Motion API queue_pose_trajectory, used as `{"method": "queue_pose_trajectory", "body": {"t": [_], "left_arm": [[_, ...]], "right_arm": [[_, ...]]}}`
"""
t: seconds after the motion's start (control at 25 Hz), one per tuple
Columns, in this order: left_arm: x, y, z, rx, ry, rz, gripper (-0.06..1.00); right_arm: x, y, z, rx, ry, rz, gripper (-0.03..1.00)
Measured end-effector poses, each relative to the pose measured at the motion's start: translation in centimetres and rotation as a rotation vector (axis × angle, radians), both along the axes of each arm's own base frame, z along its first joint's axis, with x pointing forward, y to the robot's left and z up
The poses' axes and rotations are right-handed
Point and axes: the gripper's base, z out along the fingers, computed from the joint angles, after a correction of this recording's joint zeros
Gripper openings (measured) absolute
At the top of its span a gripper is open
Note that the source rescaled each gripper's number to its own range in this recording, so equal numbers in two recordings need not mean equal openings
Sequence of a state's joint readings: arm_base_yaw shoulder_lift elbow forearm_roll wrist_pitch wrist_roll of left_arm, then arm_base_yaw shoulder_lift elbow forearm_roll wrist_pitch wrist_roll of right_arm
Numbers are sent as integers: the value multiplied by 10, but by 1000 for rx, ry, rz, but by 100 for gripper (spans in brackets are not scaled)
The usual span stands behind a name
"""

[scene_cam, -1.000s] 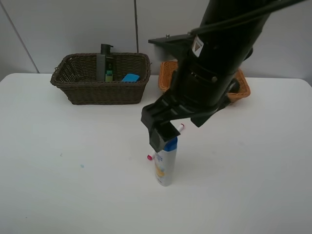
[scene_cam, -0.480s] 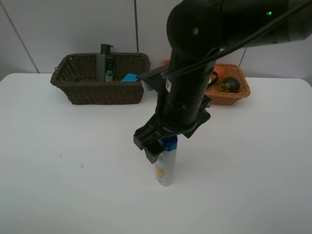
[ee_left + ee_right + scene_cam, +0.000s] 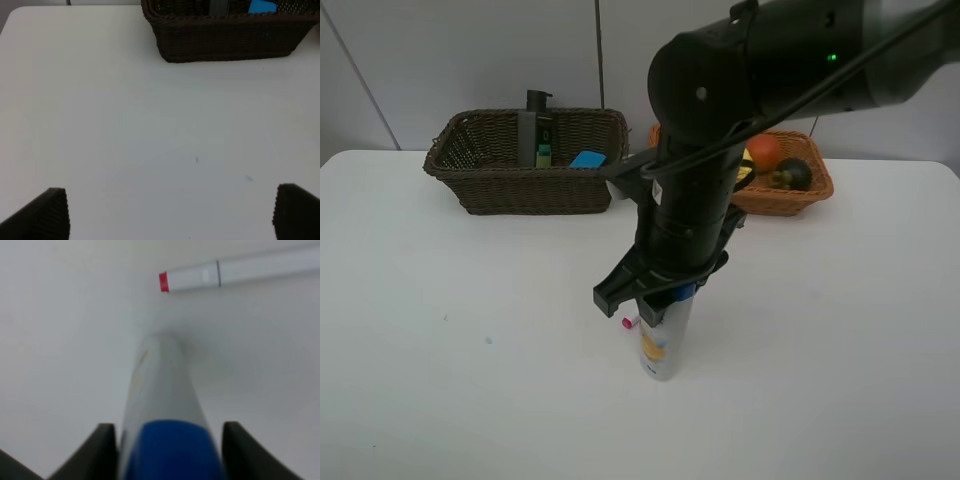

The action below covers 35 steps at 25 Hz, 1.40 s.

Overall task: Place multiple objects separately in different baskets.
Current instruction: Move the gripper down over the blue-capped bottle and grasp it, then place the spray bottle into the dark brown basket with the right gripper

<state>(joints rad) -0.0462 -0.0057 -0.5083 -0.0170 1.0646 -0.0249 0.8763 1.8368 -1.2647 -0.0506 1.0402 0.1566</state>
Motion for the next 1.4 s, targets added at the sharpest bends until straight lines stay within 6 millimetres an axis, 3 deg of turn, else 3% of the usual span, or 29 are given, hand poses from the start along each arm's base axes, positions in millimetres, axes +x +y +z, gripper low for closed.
{"method": "queue_pose_trajectory", "body": {"t": [0.28,0.36,0.56,0.76,0.92,1.08,1.16,1.4], "left_arm": [[0,0,0,0,0,0,100],[0,0,0,0,0,0,100],[0,0,0,0,0,0,100],[0,0,0,0,0,0,100],[0,0,0,0,0,0,100],[0,0,0,0,0,0,100],[0,0,0,0,0,0,100],[0,0,0,0,0,0,100]], "right_arm": [[-2,-3,9,-17,10,9,26],[-2,-3,26,-3,-8,11,26],[20,14,95,150,-226,46,26],[50,41,135,394,-503,106,26],[77,71,124,511,-724,204,26],[108,86,83,554,-810,250,26],[127,84,61,568,-820,225,26],[185,48,15,611,-839,62,26]]}}
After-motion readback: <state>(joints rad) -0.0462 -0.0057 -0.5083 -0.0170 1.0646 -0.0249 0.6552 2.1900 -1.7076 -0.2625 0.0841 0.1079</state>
